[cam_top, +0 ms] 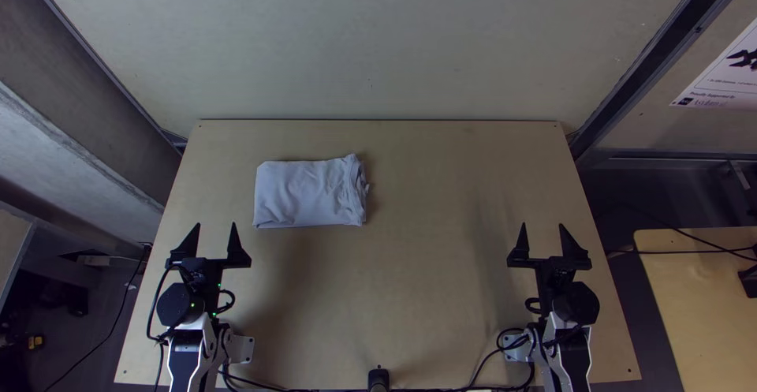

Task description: Fold the t-shirt

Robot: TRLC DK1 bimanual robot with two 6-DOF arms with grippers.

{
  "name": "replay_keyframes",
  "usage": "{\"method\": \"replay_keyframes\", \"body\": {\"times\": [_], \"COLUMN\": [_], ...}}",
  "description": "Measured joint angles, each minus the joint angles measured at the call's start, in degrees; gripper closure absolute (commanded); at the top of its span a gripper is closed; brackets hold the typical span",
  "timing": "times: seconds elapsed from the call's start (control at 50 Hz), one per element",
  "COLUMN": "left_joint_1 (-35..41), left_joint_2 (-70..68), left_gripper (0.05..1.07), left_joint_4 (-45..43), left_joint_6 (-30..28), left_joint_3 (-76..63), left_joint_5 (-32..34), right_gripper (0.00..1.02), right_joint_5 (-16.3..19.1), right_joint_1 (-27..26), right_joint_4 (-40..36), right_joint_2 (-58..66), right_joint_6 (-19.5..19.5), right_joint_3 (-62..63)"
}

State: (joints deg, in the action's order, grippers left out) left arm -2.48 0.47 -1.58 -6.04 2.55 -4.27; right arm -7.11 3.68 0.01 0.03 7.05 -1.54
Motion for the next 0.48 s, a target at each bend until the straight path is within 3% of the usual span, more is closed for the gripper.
{"method": "replay_keyframes", "body": {"times": [0.48], "left_joint_1": [0.0], "left_joint_2": [0.0], "left_gripper": [0.1], "left_joint_4": [0.02], "left_joint_6": [0.0], "left_joint_3": [0.0], "left_joint_5": [0.17], "right_gripper": [0.03], "right_joint_5": [0.0], "right_joint_1": [0.0], "right_joint_4": [0.04], "right_joint_2": [0.0], "right_joint_6": [-0.42], "right_joint_3": [0.0]}}
